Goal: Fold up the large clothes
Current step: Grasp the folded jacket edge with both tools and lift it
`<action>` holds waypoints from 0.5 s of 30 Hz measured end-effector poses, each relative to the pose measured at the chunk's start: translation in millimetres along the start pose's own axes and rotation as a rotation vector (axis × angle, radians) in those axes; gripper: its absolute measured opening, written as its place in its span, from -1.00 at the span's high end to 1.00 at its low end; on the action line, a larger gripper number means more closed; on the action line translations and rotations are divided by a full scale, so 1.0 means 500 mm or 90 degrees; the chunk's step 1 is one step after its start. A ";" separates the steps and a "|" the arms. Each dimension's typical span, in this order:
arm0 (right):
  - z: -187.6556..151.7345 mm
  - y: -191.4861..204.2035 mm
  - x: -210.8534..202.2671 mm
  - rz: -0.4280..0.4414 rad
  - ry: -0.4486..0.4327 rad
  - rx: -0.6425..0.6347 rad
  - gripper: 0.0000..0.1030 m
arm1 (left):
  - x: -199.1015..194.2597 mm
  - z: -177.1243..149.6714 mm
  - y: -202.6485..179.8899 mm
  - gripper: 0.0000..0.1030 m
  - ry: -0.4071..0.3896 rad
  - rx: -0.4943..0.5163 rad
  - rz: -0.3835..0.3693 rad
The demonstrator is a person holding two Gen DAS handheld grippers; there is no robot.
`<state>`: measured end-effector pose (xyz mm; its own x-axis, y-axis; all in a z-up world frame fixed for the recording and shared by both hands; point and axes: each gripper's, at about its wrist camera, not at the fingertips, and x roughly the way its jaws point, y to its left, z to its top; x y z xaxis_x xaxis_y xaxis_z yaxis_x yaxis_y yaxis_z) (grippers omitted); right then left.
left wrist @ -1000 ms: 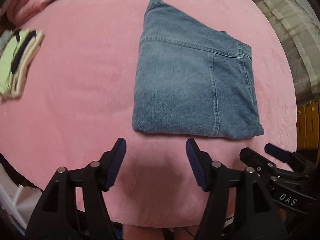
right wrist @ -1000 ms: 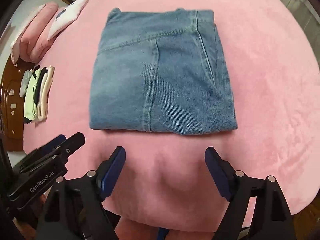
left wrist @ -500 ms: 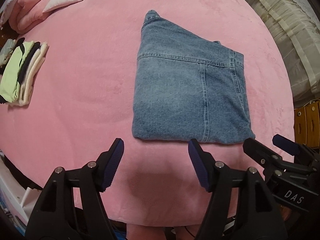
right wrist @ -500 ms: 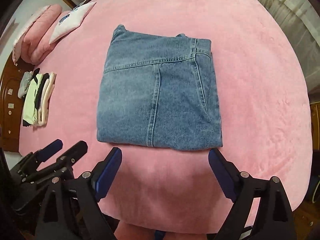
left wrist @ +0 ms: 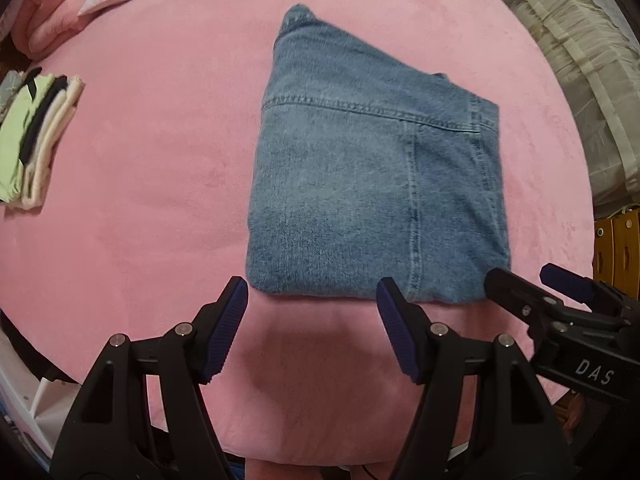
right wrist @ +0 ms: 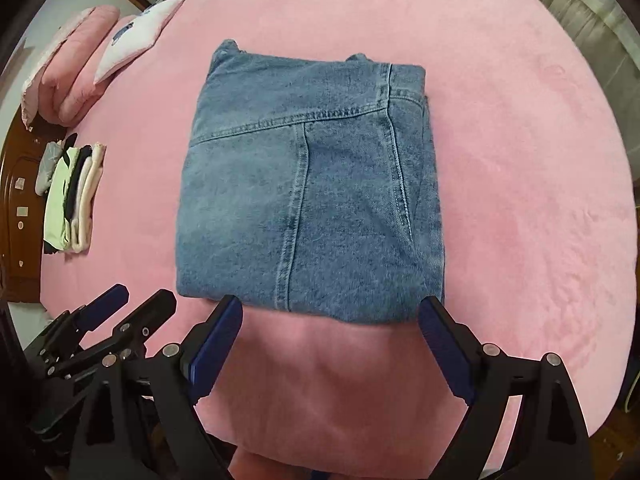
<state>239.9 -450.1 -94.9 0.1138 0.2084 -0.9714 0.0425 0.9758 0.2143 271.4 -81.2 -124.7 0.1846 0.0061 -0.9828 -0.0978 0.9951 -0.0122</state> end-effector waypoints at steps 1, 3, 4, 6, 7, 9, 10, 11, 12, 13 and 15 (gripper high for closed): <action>0.006 -0.006 0.010 0.000 0.004 0.000 -0.77 | 0.011 0.004 0.002 -0.24 0.004 -0.005 -0.002; 0.011 -0.026 0.036 0.002 0.016 0.005 -0.77 | 0.045 0.019 0.013 -0.24 0.017 -0.024 -0.010; 0.012 -0.034 0.049 0.003 0.021 0.009 -0.77 | 0.057 0.023 0.015 -0.24 0.021 -0.030 -0.015; 0.023 -0.058 0.084 0.012 0.036 0.014 -0.77 | 0.089 0.036 0.026 -0.24 0.031 -0.045 -0.027; 0.028 -0.070 0.100 0.015 0.043 0.015 -0.77 | 0.106 0.043 0.032 -0.24 0.033 -0.050 -0.034; 0.036 -0.097 0.132 0.028 0.047 0.019 -0.77 | 0.132 0.053 0.042 -0.24 0.031 -0.053 -0.050; 0.041 -0.111 0.145 0.040 0.046 0.022 -0.77 | 0.146 0.059 0.047 -0.25 0.030 -0.054 -0.057; 0.047 -0.129 0.156 0.060 0.037 0.029 -0.77 | 0.156 0.066 0.053 -0.27 0.027 -0.053 -0.055; 0.053 -0.146 0.165 0.076 0.026 0.036 -0.77 | 0.167 0.075 0.059 -0.29 0.017 -0.048 -0.050; 0.060 -0.162 0.175 0.092 0.016 0.044 -0.77 | 0.177 0.082 0.062 -0.39 0.015 -0.042 -0.040; 0.075 -0.195 0.201 0.145 0.010 0.064 -0.77 | 0.195 0.098 0.071 -0.43 0.009 -0.040 -0.050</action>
<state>284.2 -526.9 -209.6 0.1155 0.4238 -0.8984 0.1156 0.8925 0.4359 333.9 -40.6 -212.1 0.1806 -0.0738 -0.9808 -0.1445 0.9844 -0.1007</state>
